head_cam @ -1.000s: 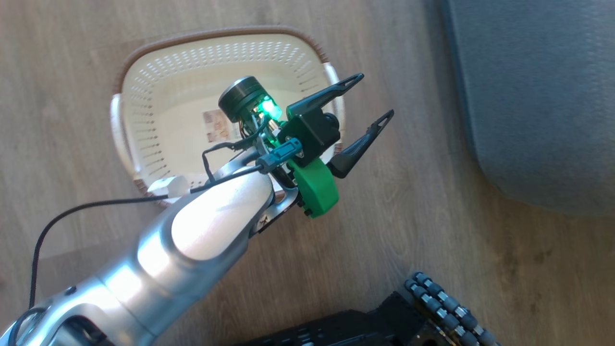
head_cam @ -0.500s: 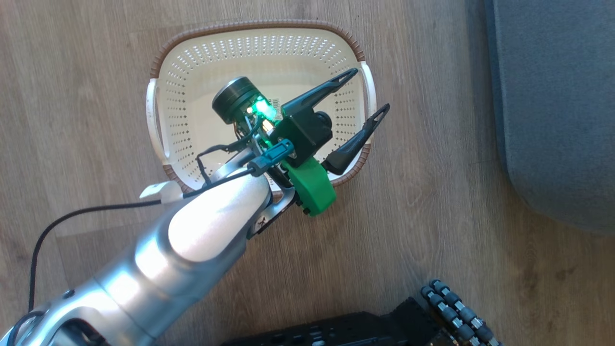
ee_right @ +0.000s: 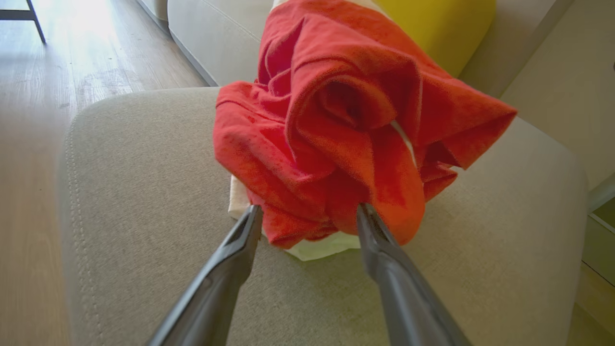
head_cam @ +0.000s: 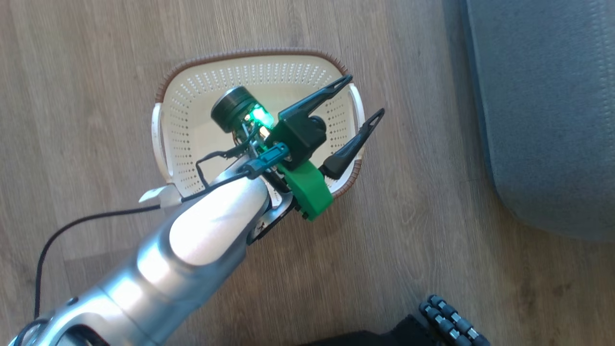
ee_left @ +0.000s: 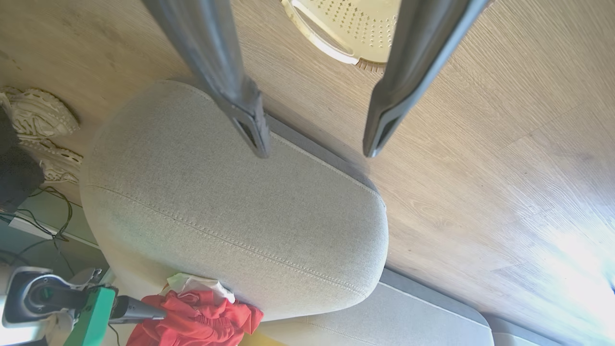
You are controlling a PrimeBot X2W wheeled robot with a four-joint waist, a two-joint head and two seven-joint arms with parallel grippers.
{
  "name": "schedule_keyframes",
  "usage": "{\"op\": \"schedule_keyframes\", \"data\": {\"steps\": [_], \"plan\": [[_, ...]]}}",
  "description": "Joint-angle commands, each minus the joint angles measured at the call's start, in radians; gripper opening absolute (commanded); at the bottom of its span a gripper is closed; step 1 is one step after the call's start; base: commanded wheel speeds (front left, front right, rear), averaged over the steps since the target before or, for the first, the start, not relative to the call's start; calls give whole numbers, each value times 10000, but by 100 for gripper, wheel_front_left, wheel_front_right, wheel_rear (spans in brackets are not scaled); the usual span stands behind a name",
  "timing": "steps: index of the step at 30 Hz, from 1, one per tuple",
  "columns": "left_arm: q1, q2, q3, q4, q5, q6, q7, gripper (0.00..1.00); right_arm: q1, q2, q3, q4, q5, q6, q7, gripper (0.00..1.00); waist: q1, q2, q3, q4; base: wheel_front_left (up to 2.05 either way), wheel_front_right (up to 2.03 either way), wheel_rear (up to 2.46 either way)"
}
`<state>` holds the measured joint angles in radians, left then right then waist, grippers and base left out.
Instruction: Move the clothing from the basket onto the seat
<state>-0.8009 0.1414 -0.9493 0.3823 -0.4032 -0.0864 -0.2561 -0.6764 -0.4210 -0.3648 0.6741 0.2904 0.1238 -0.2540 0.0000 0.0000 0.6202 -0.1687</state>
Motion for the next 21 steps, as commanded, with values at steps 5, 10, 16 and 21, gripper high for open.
{"op": "schedule_keyframes", "data": {"steps": [5,10,16,21], "plan": [[374,21,759,-213,-120,124,-53,100,1026,-55,736,-1356,-21,69,-77,100,0,0,-649,53,0,0,0],[890,34,1388,-192,-118,211,-55,100,1631,351,1651,-2488,-187,69,-77,100,0,0,-1315,311,0,0,0],[1795,11,2336,-78,-102,295,-55,100,2196,563,2884,-3275,-20,69,-77,100,0,0,-2203,909,0,0,0],[2610,18,3235,31,-32,340,-56,100,2561,658,3753,-3667,197,69,-77,100,0,0,-2885,1438,0,0,0]]}}
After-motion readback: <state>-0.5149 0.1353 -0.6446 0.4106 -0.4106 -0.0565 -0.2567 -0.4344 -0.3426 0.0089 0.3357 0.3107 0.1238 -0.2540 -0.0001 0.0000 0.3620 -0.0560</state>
